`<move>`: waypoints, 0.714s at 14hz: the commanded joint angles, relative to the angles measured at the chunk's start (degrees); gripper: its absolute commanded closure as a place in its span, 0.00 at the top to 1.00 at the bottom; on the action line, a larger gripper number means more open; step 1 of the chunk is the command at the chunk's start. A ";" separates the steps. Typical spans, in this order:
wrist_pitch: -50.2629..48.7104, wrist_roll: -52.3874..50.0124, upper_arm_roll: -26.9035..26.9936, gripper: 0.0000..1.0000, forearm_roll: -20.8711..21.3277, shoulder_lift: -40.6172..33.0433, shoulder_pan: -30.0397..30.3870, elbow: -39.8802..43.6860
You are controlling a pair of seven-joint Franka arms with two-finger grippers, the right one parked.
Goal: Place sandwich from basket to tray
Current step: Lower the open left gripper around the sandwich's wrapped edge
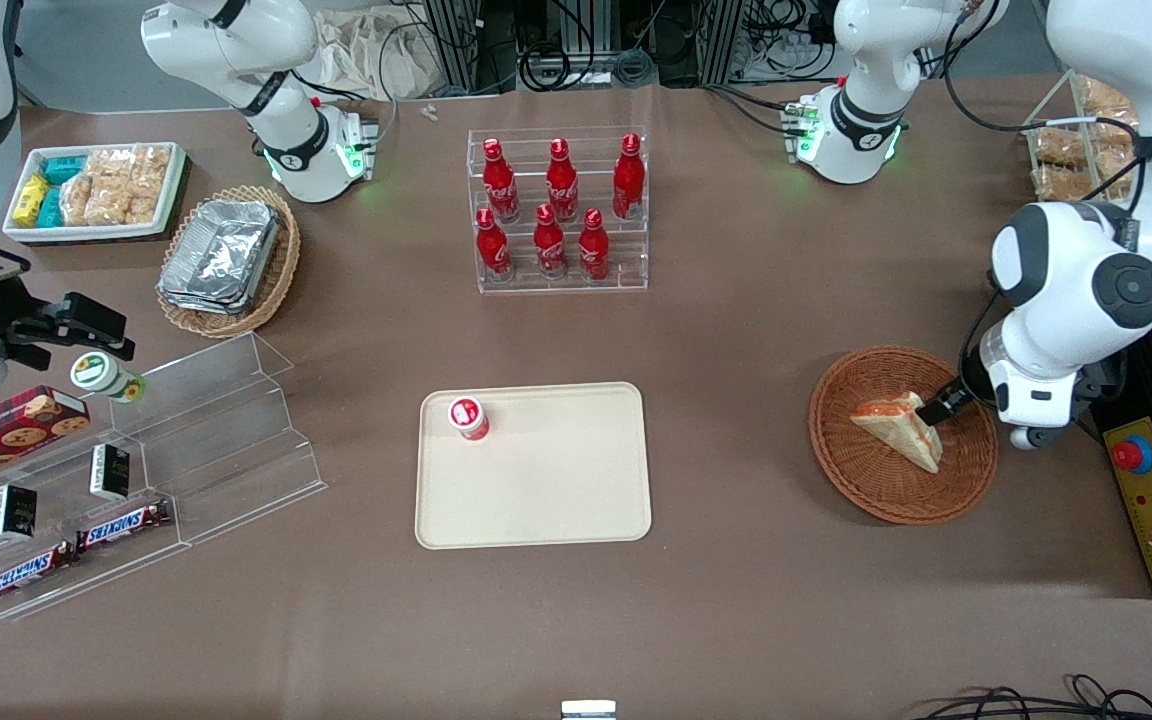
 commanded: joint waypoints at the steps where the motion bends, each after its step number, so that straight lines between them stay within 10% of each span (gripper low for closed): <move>1: 3.68 -3.77 -0.50 1.00 0.88 0.46 0.99 -2.52; 10: -5.60 -9.14 -1.02 1.00 0.88 4.68 0.38 9.23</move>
